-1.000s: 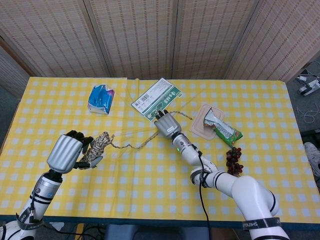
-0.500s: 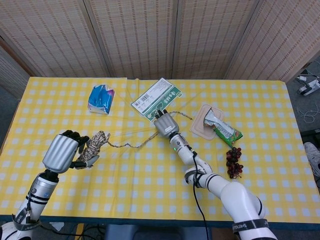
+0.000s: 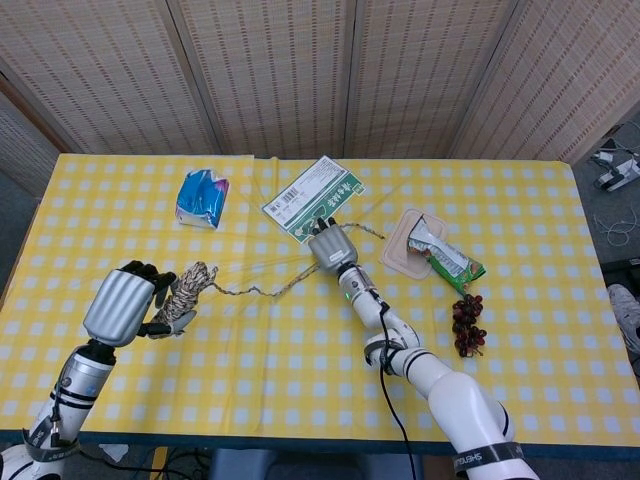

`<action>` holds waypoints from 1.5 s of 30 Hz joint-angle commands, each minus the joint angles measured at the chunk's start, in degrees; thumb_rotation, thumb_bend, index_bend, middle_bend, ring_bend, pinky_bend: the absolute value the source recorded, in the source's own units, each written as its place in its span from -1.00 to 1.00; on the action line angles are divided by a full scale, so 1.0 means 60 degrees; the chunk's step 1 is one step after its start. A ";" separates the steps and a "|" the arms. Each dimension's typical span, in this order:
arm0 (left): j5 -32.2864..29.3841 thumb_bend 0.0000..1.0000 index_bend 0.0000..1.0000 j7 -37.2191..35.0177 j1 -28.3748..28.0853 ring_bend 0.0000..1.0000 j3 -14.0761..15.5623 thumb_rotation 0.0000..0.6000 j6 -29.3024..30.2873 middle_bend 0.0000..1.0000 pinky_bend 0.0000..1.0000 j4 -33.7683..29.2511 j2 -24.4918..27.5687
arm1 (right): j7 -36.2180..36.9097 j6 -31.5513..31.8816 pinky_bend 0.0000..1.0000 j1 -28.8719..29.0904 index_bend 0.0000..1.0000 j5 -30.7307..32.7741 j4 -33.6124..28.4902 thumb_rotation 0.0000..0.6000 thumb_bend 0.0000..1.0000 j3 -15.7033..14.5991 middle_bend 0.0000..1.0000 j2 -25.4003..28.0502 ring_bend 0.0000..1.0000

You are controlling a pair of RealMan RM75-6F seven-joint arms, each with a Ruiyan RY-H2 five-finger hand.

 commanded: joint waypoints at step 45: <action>-0.0477 -0.52 0.41 -0.0139 -0.0025 0.07 -0.0314 0.18 -0.0141 0.44 -0.05 0.0131 0.0125 | 0.0349 0.0055 -0.66 -0.0055 0.15 -0.0894 0.0450 1.00 -0.16 0.0528 -0.37 -0.0246 -0.72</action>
